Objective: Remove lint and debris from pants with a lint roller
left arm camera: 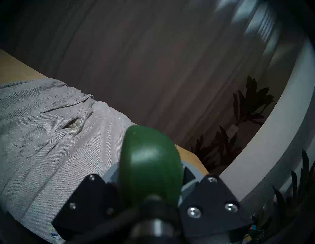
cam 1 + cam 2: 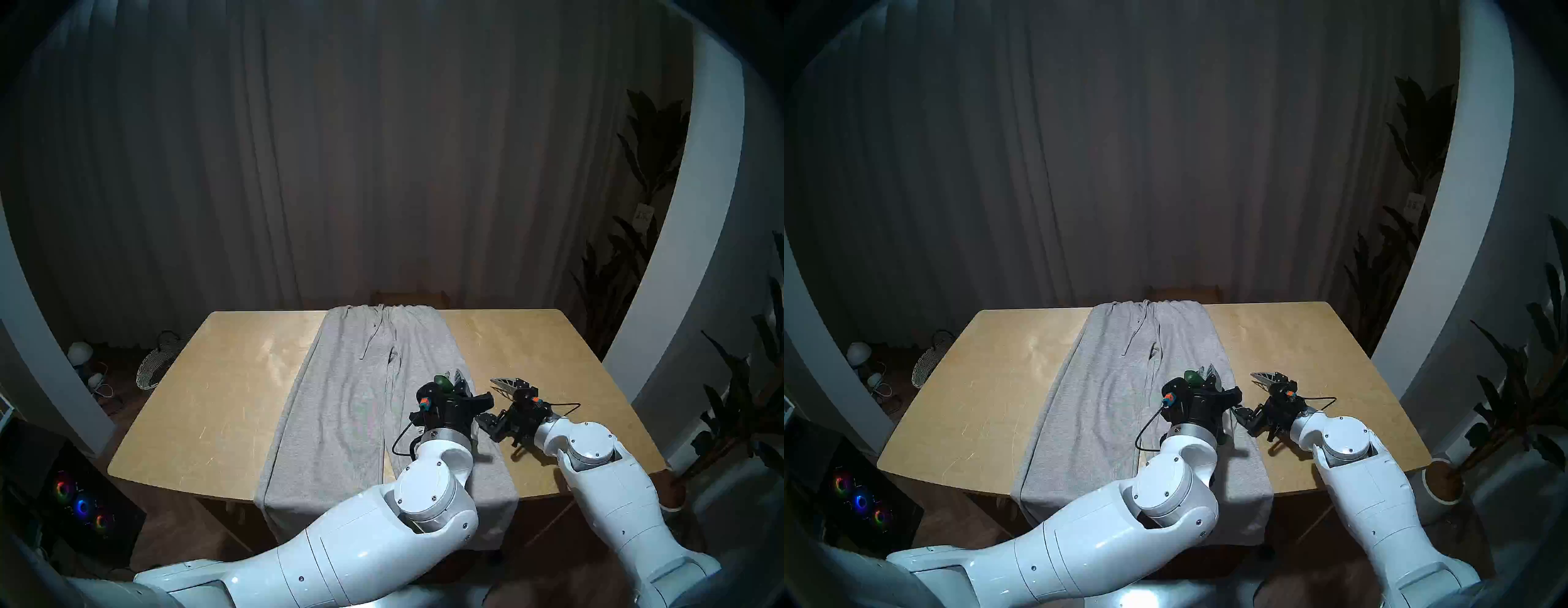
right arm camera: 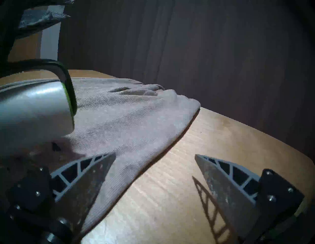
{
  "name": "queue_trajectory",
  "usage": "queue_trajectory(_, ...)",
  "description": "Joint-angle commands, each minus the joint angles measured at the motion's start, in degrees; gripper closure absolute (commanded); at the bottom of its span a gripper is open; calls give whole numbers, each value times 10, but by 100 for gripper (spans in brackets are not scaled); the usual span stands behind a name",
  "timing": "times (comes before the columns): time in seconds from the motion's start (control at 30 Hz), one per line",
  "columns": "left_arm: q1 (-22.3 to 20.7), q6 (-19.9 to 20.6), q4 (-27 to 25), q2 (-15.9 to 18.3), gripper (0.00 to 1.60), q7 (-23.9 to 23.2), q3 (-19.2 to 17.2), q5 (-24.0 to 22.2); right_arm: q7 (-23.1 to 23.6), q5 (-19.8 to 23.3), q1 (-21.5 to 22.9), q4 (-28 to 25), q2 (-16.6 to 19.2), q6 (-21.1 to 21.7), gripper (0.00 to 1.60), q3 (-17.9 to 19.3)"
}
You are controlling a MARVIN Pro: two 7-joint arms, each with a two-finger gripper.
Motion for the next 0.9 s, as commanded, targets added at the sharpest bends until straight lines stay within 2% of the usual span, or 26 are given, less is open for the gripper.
queue_trajectory(0.0, -21, -19, 10, -27, 160, 19, -13, 24, 1, -2, -7, -10, 15, 2, 0, 9)
queue_trajectory(0.27, -29, -22, 30, -36, 160, 28, -19, 21, 10, -2, -8, -11, 19, 10, 0, 16)
queue_trajectory(0.73, -38, -9, 38, -51, 160, -13, -4, -11, 10, -13, 5, -4, 9, 13, 0, 12)
queue_trajectory(0.87, -45, -13, 56, -58, 160, -23, 0, -15, 9, -17, 9, 0, 8, 12, 0, 10)
